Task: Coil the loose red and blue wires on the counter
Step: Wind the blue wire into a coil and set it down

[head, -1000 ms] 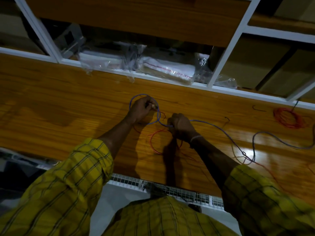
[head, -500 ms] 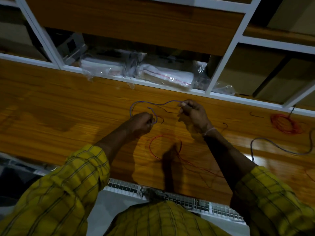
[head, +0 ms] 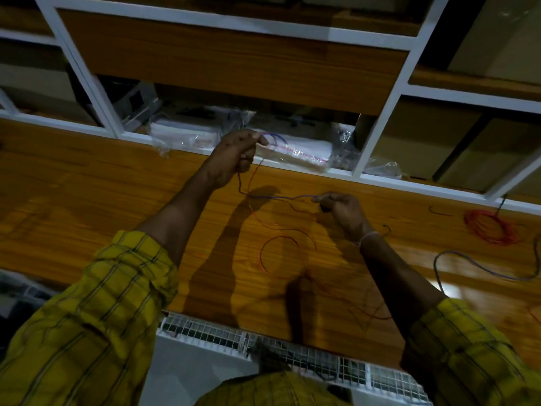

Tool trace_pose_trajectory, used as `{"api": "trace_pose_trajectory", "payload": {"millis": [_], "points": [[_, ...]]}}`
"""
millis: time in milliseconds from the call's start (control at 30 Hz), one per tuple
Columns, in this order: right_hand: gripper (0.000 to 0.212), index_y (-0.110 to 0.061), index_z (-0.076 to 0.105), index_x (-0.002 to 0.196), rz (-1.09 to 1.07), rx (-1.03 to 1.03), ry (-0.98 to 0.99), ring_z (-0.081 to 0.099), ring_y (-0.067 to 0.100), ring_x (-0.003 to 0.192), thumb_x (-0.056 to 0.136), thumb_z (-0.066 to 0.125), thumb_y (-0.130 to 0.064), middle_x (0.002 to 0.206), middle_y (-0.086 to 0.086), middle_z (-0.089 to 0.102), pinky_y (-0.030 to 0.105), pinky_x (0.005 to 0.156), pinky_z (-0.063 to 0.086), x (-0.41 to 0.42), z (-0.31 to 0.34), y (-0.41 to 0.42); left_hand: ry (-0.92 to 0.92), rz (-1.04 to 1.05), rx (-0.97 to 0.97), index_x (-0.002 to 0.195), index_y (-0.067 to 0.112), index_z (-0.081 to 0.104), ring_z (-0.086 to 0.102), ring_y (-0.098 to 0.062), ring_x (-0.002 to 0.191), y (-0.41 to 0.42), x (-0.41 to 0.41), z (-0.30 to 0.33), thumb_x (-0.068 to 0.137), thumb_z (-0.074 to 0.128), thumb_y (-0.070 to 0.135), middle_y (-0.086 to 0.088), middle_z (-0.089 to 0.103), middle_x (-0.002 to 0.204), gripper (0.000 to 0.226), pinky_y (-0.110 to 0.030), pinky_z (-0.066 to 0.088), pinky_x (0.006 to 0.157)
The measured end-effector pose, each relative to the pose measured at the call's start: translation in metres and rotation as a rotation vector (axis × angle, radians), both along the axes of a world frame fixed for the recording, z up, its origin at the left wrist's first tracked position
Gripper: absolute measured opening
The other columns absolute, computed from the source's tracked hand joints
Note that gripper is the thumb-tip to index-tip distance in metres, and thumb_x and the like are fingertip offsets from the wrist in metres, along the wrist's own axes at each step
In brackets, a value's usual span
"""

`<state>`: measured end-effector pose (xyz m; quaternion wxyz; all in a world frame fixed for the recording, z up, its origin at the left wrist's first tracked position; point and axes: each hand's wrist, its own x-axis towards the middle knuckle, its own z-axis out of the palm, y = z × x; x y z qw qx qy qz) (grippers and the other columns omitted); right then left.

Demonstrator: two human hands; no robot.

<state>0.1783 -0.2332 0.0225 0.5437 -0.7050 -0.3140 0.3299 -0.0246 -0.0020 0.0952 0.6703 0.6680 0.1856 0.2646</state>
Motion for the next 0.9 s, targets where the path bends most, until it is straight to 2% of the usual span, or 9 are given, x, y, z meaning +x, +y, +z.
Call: {"api": "trace_pose_trajectory", "payload": {"millis": [67, 133, 200, 267, 400, 533, 633, 767, 900], "points": [[0.019, -0.002, 0.078, 0.104, 0.023, -0.035, -0.068, 0.064, 0.016, 0.084, 0.099, 0.062, -0.01, 0.103, 0.011, 0.073, 0.014, 0.058, 0.052, -0.001, 0.0, -0.004, 0.034, -0.194, 0.033, 0.12, 0.002, 0.066, 0.021, -0.013, 0.051, -0.004, 0.001, 0.011, 0.11, 0.045, 0.024, 0.003, 0.03, 0.061, 0.032, -0.034, 0.013, 0.051], [0.017, -0.007, 0.08, 0.099, 0.042, -0.062, -0.159, 0.068, 0.018, 0.088, 0.099, 0.064, -0.012, 0.102, 0.009, 0.076, 0.02, 0.065, 0.055, 0.002, -0.003, -0.006, 0.187, -0.245, 0.267, 0.124, 0.007, 0.07, 0.033, -0.018, 0.052, -0.006, 0.004, 0.015, 0.109, 0.049, 0.029, 0.0, 0.041, 0.063, 0.034, -0.035, 0.023, 0.048], [0.016, -0.01, 0.081, 0.097, 0.054, -0.106, -0.234, 0.069, 0.018, 0.093, 0.098, 0.065, -0.016, 0.103, 0.006, 0.077, 0.031, 0.078, 0.059, 0.005, -0.004, -0.008, 0.387, -0.267, 0.604, 0.105, 0.018, 0.079, 0.062, -0.025, 0.07, -0.011, 0.006, 0.017, 0.104, 0.056, 0.041, 0.002, 0.068, 0.077, 0.032, -0.04, 0.053, 0.064], [0.016, -0.01, 0.081, 0.097, 0.04, -0.126, -0.257, 0.069, 0.016, 0.093, 0.098, 0.066, -0.017, 0.104, 0.004, 0.077, 0.035, 0.082, 0.058, 0.008, -0.003, -0.009, 0.48, -0.24, 0.747, 0.079, 0.017, 0.076, 0.069, -0.012, 0.084, -0.015, 0.008, 0.016, 0.101, 0.058, 0.052, 0.003, 0.073, 0.081, 0.044, -0.039, 0.056, 0.089], [0.014, -0.012, 0.082, 0.095, 0.06, -0.169, -0.309, 0.07, 0.012, 0.084, 0.095, 0.07, -0.018, 0.098, 0.003, 0.079, 0.029, 0.071, 0.057, 0.009, -0.004, -0.012, 0.545, -0.084, 0.795, 0.059, 0.013, 0.061, 0.06, 0.0, 0.06, -0.021, 0.016, 0.014, 0.097, 0.058, 0.06, 0.001, 0.061, 0.06, 0.061, -0.033, 0.05, 0.083], [0.012, -0.014, 0.083, 0.092, 0.069, -0.255, -0.393, 0.071, 0.014, 0.084, 0.092, 0.074, -0.02, 0.095, 0.003, 0.08, 0.033, 0.074, 0.056, 0.016, -0.011, -0.013, 0.418, -0.034, 0.717, 0.068, 0.01, 0.063, 0.058, -0.007, 0.062, -0.025, 0.016, 0.016, 0.101, 0.056, 0.055, 0.0, 0.058, 0.065, 0.056, -0.029, 0.046, 0.071], [0.013, -0.012, 0.083, 0.096, 0.068, -0.294, -0.47, 0.071, 0.014, 0.091, 0.095, 0.071, -0.018, 0.1, 0.005, 0.08, 0.03, 0.079, 0.054, 0.02, -0.015, -0.015, 0.268, -0.036, 0.492, 0.092, 0.005, 0.067, 0.041, -0.01, 0.055, -0.026, 0.019, 0.017, 0.107, 0.049, 0.042, 0.004, 0.045, 0.066, 0.044, -0.026, 0.032, 0.054], [0.014, -0.011, 0.082, 0.096, 0.082, -0.326, -0.5, 0.07, 0.015, 0.088, 0.095, 0.068, -0.013, 0.098, 0.004, 0.078, 0.028, 0.075, 0.054, 0.021, -0.014, -0.015, 0.116, 0.012, 0.259, 0.119, -0.002, 0.061, 0.029, -0.01, 0.056, -0.025, 0.031, 0.026, 0.111, 0.043, 0.025, 0.005, 0.034, 0.067, 0.034, -0.026, 0.022, 0.051], [0.016, -0.013, 0.081, 0.093, -0.025, -0.383, -0.539, 0.068, 0.018, 0.088, 0.094, 0.065, -0.01, 0.095, 0.005, 0.076, 0.029, 0.075, 0.052, 0.026, -0.011, -0.014, -0.159, 0.017, 0.168, 0.085, 0.019, 0.074, 0.034, -0.012, 0.057, -0.035, 0.042, 0.059, 0.098, 0.063, 0.037, -0.008, 0.043, 0.07, 0.025, -0.035, 0.019, 0.058]]}}
